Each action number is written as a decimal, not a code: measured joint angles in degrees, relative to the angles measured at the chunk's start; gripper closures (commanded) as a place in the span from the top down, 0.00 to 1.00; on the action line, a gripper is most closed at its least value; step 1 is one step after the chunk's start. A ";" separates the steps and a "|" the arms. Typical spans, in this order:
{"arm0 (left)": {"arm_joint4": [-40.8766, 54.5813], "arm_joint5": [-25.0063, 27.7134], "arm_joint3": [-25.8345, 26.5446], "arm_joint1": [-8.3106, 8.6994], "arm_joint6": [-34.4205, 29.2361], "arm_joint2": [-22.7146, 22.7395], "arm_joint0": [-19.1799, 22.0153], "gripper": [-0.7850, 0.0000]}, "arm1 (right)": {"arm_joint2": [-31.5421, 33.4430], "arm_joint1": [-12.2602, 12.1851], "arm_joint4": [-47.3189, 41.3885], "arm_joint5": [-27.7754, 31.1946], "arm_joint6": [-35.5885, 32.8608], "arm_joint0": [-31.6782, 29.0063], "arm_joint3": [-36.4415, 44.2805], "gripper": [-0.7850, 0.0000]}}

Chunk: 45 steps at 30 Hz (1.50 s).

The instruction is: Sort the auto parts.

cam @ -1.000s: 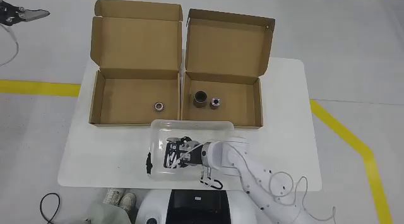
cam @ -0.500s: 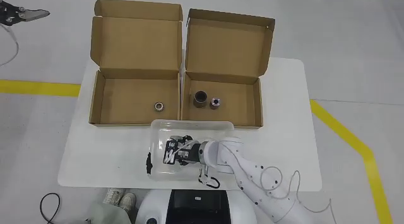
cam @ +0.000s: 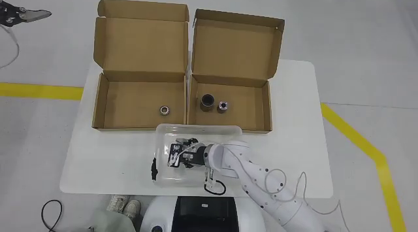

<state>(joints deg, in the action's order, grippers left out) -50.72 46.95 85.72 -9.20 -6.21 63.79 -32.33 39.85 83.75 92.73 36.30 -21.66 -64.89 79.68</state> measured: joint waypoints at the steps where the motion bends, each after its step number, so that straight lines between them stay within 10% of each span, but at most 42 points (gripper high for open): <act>1: 0.00 0.00 0.00 0.00 0.00 0.00 0.00 1.00 | -0.15 0.04 0.09 -0.15 0.08 0.15 -0.14 0.48; 6: 0.00 0.00 0.00 0.00 0.00 0.00 0.00 1.00 | -1.09 0.35 0.56 -0.94 0.04 0.98 -0.86 0.33; 10: 0.00 0.00 0.00 0.00 0.00 0.00 0.00 1.00 | -1.74 0.59 0.88 -1.66 -0.23 1.51 -1.51 0.01; 25: 0.00 0.00 0.00 0.00 0.00 0.00 0.00 1.00 | -0.13 -0.42 3.98 -5.46 0.29 -1.16 3.82 0.00; 45: 0.00 0.00 0.00 0.00 0.00 0.00 0.00 1.00 | 10.63 -4.19 -4.45 -1.75 28.83 -8.77 9.76 0.00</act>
<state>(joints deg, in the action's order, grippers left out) -50.72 46.95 85.72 -9.20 -6.21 63.79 -32.33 50.47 79.56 88.28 34.55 7.17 -73.66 89.44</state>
